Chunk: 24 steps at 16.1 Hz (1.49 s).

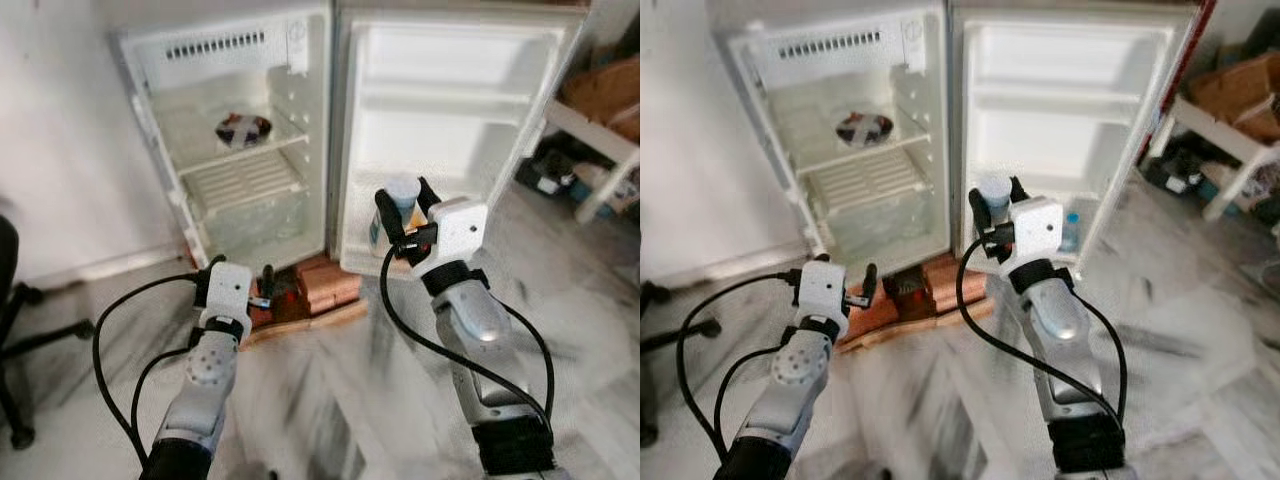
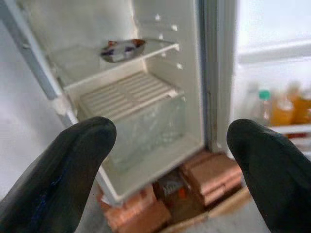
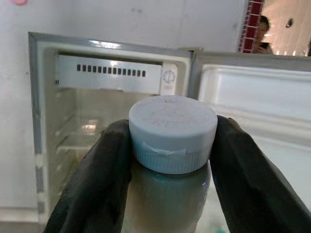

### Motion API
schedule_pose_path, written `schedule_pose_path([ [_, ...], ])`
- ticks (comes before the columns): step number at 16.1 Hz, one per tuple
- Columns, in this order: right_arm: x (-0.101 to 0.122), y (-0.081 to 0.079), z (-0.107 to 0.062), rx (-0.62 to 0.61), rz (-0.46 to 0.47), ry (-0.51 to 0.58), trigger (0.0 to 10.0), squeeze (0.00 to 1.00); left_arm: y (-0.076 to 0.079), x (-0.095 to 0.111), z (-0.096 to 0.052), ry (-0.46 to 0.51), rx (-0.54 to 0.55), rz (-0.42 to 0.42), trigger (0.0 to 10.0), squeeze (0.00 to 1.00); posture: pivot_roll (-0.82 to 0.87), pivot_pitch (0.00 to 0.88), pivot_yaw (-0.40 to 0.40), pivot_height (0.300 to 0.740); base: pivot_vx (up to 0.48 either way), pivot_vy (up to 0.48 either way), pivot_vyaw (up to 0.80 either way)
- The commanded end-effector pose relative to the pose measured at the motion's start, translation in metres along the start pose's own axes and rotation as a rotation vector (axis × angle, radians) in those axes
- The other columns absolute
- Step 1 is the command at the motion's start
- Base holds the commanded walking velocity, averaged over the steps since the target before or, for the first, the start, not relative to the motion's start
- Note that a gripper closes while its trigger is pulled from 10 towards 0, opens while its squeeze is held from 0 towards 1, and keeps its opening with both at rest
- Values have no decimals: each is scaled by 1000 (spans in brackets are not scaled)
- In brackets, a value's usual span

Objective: Restocking fridge

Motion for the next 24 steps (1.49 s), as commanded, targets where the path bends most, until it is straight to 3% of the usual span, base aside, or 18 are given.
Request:
schedule_pose_path([
  [1,15,-9,7,24,1,57,10000,0,-10,-4,-1,-18,28,21,10000,0,95,45,-11,740,409,-247,0],
  [14,13,-14,6,42,5,57,10000,0,-6,-4,-2,-16,19,16,10000,0,95,48,-8,740,322,-341,0],
  [18,13,-17,6,59,10,55,10000,0,-4,-2,-2,1,13,-4,10000,0,93,52,-9,740,0,0,0],
  [20,17,-26,7,119,18,78,10000,0,-5,-2,-2,-1,13,4,10000,0,93,53,-9,740,0,0,0],
  [22,26,-24,16,120,7,110,10000,0,-5,-2,-1,-2,14,2,10000,0,93,54,-7,740,0,0,0],
  [24,40,-12,38,77,-18,159,10000,0,-4,-2,-1,-2,10,0,10000,0,96,54,-6,740,0,0,0],
])
Point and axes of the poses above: a point about 5 cm out from each wrist's last joint towards the gripper, its own z axis pointing out of the wrist towards the gripper, its own x axis along the axis of the wrist's last joint, y = z × x, the point moved 5 cm from there along z, pointing out of the wrist towards the gripper, and after that the axes turned 11 degrees about -z, right-handed, at the moved point
